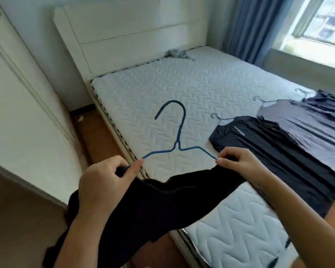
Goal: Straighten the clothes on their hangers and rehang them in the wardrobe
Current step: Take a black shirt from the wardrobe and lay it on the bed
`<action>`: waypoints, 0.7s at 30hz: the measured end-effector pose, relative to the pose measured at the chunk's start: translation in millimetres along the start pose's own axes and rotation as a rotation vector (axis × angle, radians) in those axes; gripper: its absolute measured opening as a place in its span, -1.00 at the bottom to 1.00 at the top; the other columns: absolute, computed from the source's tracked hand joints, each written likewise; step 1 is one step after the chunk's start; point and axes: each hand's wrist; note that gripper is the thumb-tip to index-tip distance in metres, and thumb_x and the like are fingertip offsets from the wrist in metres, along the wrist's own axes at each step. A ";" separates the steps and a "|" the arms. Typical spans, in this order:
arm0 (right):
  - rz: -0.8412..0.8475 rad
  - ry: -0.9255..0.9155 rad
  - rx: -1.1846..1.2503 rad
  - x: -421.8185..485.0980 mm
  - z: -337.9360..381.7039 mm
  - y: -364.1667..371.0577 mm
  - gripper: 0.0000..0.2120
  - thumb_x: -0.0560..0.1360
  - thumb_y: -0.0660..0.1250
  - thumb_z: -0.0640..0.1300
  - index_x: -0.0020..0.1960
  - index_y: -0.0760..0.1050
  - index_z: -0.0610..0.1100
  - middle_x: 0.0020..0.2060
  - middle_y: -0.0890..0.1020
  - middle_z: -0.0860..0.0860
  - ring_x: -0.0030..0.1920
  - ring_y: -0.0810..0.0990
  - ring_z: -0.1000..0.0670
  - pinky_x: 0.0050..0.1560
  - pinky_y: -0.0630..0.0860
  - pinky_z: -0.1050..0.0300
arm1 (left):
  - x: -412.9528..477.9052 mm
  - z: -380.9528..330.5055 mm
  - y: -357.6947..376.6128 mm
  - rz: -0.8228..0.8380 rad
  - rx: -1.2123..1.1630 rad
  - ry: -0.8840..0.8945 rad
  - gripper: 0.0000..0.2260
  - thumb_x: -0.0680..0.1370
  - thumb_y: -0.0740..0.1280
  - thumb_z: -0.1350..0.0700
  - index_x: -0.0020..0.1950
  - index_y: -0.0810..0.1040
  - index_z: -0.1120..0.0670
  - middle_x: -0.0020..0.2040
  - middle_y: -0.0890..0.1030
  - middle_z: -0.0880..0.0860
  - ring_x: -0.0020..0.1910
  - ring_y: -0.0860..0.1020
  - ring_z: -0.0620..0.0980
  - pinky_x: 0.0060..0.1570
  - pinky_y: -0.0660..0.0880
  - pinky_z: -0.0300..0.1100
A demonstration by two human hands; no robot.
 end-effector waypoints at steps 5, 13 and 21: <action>-0.293 0.125 -0.033 -112.3 -78.2 -91.1 -0.72 0.34 0.42 0.15 -0.35 0.54 -0.05 -0.48 0.54 0.18 -0.41 0.45 0.21 -0.28 0.37 0.27 | -29.3 -122.7 51.0 0.062 -0.068 0.216 -0.52 0.37 0.15 -0.31 -0.42 0.52 0.07 -0.54 0.52 -0.02 -0.52 0.47 0.00 -0.48 0.35 -0.25; -0.460 0.284 -0.010 -277.0 -154.5 -190.8 -0.61 0.44 0.37 0.02 -0.31 0.49 -0.32 -0.44 0.41 -0.03 -0.42 0.35 0.12 -0.38 0.27 0.26 | -105.2 -279.4 103.2 0.283 -0.211 0.271 -0.63 0.34 0.34 -0.23 -0.42 0.53 0.07 -0.51 0.54 -0.01 -0.45 0.51 -0.01 -0.43 0.35 -0.23; -0.695 0.515 0.038 -387.9 -181.9 -217.5 -0.29 0.11 0.32 0.34 -0.27 0.52 -0.36 -0.41 0.46 -0.09 -0.35 0.42 0.05 -0.33 0.31 0.18 | -156.1 -333.4 149.0 0.673 -0.449 0.342 -0.71 0.38 0.39 -0.11 -0.41 0.50 0.07 -0.29 0.57 -0.10 -0.25 0.52 -0.12 -0.36 0.38 -0.27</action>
Point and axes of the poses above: each hand's wrist, its own x-axis towards the middle knuckle, its own y-axis out of the palm, z = x × y
